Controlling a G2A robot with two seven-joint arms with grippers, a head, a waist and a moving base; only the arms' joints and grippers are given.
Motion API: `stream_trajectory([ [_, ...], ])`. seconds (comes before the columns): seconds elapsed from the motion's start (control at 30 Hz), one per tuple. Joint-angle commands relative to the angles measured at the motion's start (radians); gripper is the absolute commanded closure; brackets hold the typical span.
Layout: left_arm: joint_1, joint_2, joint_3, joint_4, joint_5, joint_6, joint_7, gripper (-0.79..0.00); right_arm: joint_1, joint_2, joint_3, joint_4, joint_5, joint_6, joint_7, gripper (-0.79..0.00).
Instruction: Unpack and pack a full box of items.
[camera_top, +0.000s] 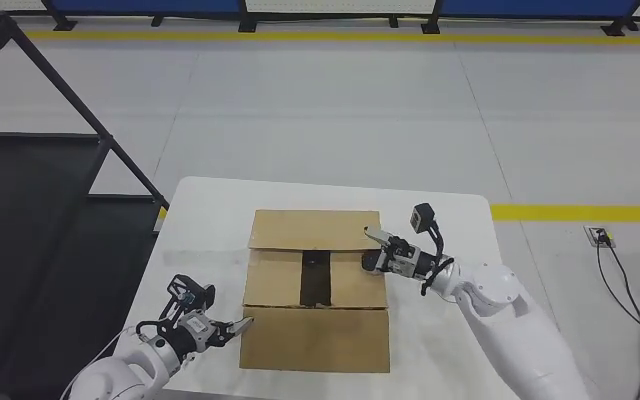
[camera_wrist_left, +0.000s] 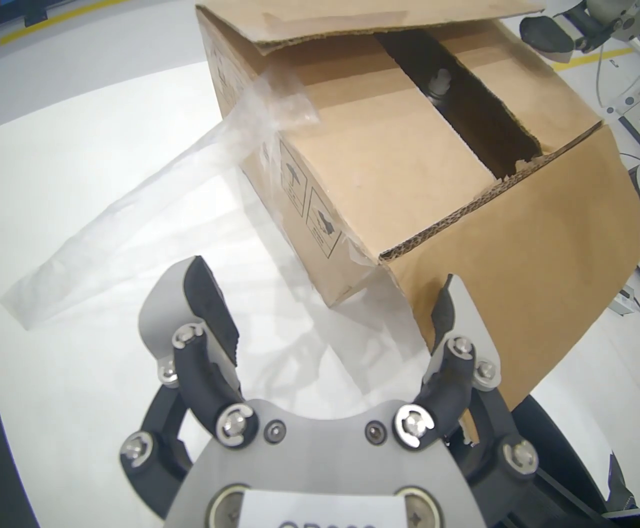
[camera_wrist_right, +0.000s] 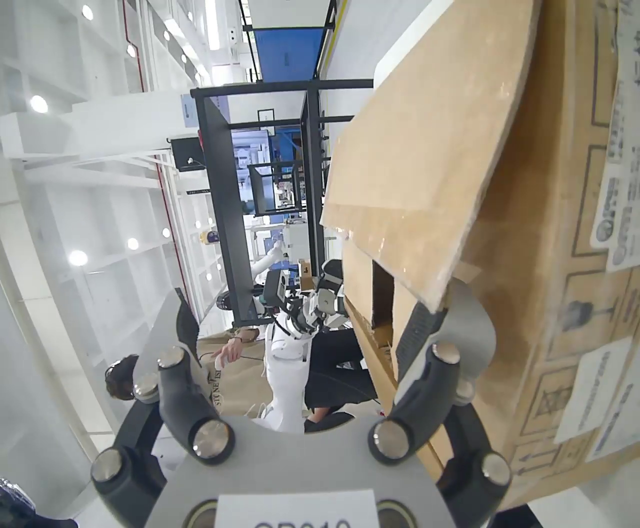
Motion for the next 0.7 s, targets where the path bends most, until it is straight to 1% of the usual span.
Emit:
stream_trajectory([
  [0.0, 0.001, 0.001, 0.002, 0.000, 0.001, 0.002, 0.002, -0.785, 0.016, -0.007, -0.008, 0.015, 0.016, -0.009, -0.026, -0.785],
  [0.2, 0.002, 0.004, 0.008, 0.003, 0.000, 0.004, 0.008, -0.785, 0.088, -0.035, -0.034, 0.061, 0.068, -0.047, -0.135, -0.785],
  [0.43, 0.006, 0.007, 0.012, 0.006, -0.007, 0.002, 0.021, -0.785, 0.239, -0.087, -0.109, 0.172, 0.087, -0.050, -0.283, -0.785],
  [0.5, 0.009, 0.007, 0.011, 0.004, -0.010, 0.002, 0.026, -0.785, 0.285, -0.104, -0.138, 0.224, 0.087, -0.042, -0.306, -0.785],
  [0.67, 0.013, 0.009, 0.010, 0.001, -0.014, 0.001, 0.027, -0.785, 0.293, -0.106, -0.144, 0.232, 0.082, -0.041, -0.308, -0.785],
])
